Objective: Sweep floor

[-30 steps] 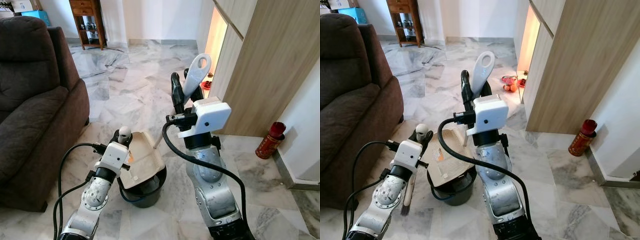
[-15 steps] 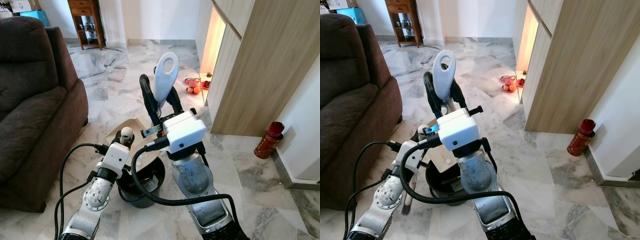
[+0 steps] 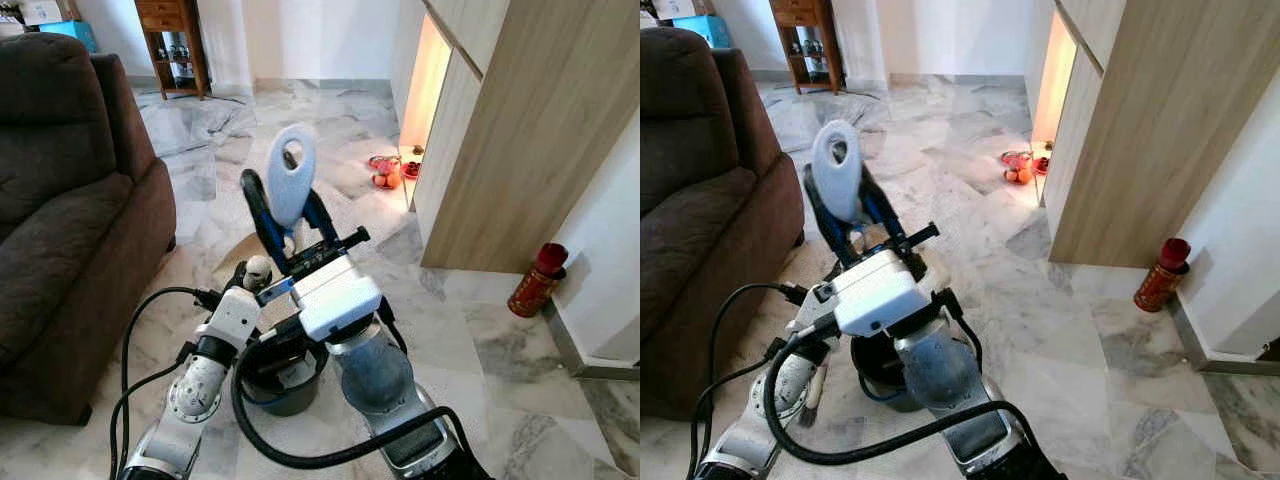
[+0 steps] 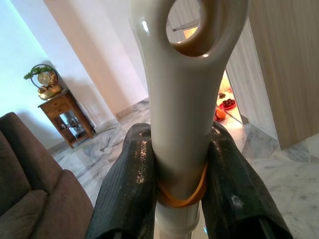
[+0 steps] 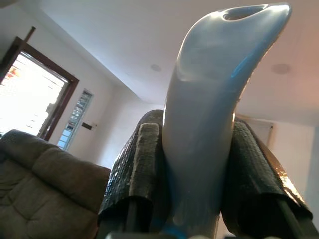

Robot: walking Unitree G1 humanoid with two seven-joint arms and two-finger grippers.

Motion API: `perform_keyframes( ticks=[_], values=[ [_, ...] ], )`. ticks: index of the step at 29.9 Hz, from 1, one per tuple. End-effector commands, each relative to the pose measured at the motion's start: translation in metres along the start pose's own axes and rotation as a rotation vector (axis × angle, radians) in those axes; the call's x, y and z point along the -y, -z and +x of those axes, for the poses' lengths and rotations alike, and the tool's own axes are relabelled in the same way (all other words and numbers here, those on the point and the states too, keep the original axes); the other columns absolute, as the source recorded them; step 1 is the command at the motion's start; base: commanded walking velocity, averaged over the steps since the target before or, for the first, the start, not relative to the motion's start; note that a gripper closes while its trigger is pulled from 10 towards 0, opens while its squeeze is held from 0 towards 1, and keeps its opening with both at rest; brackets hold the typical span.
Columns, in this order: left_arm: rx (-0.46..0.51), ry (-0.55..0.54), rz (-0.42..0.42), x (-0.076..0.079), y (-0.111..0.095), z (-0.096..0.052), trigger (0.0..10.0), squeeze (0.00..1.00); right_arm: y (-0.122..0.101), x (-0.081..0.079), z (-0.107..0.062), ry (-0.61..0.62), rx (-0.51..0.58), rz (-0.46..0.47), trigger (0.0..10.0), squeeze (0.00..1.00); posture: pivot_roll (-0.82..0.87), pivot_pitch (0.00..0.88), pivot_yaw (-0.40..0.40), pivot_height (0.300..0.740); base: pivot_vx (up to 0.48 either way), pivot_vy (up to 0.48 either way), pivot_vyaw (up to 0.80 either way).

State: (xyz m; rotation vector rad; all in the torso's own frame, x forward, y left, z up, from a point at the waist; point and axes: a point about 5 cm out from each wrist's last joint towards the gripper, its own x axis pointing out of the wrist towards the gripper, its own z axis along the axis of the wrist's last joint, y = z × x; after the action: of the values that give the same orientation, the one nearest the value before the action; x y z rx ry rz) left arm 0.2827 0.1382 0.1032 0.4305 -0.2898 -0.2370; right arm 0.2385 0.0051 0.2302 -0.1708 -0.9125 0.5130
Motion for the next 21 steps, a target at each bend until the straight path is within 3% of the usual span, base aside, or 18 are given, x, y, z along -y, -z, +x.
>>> perform_keyframes(
  ticks=[1,10,15,21],
  values=[
    [0.055,0.000,0.030,-0.003,-0.008,0.003,10.0,0.00,-0.008,-0.002,0.002,-0.021,0.062,-0.018,10.0,0.00,0.17,0.000,0.006,0.740,0.000,0.000,0.00],
    [0.058,0.003,0.033,-0.002,-0.008,0.003,10.0,0.00,-0.007,-0.007,0.000,-0.086,0.090,-0.089,10.0,0.00,0.17,0.000,0.009,0.740,0.000,0.000,0.00],
    [0.058,0.004,0.039,-0.003,-0.008,0.003,10.0,0.00,-0.003,-0.003,0.000,-0.064,0.070,-0.095,10.0,0.00,0.17,0.000,0.010,0.740,0.000,0.000,0.00],
    [0.054,0.008,0.038,-0.002,-0.007,0.003,10.0,0.00,0.010,0.009,-0.002,-0.038,0.018,-0.173,10.0,0.00,0.17,0.000,0.012,0.740,0.000,0.000,0.00]
  ],
)
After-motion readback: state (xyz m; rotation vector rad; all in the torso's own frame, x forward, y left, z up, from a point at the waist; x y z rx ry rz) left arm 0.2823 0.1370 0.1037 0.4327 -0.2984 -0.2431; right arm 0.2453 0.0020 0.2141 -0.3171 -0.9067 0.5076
